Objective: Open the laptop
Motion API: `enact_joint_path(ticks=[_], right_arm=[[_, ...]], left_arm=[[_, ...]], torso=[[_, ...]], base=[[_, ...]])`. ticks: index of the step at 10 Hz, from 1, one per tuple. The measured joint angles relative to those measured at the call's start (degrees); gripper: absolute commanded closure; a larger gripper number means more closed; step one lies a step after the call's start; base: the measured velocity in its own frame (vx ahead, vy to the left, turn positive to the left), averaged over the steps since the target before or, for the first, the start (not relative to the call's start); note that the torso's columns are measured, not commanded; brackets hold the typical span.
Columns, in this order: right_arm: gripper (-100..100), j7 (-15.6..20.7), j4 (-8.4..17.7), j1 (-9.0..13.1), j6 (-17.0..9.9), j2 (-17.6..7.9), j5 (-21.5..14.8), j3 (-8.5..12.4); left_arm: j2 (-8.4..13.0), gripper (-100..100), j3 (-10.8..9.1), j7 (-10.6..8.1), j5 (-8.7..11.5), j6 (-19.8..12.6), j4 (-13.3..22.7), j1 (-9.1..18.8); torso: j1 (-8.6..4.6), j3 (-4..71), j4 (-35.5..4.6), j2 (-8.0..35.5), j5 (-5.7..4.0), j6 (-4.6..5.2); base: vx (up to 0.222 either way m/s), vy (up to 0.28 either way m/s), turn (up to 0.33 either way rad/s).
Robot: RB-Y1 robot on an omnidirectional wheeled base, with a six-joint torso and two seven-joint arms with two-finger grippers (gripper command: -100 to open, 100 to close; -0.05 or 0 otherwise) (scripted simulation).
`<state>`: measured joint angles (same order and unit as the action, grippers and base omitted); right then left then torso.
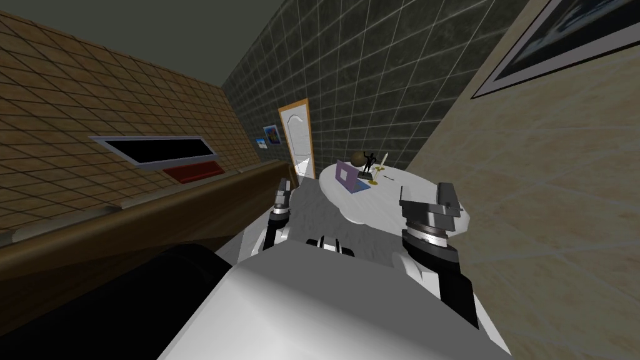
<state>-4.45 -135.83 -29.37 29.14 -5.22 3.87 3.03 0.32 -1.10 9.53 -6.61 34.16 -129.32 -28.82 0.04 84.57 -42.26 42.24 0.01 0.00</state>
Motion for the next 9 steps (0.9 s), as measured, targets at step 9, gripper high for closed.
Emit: enact_joint_path(ticks=[9], right_arm=[[-100,5.22,6.29,-0.80,-3.97,-12.69,-9.82,5.63]], left_arm=[[0.00,0,0.00,0.00,0.00,0.00,0.00,0.00]], torso=[[-0.01,0.00,-0.03,0.04,0.00,0.01]], base=[[0.023,0.071,0.054]])
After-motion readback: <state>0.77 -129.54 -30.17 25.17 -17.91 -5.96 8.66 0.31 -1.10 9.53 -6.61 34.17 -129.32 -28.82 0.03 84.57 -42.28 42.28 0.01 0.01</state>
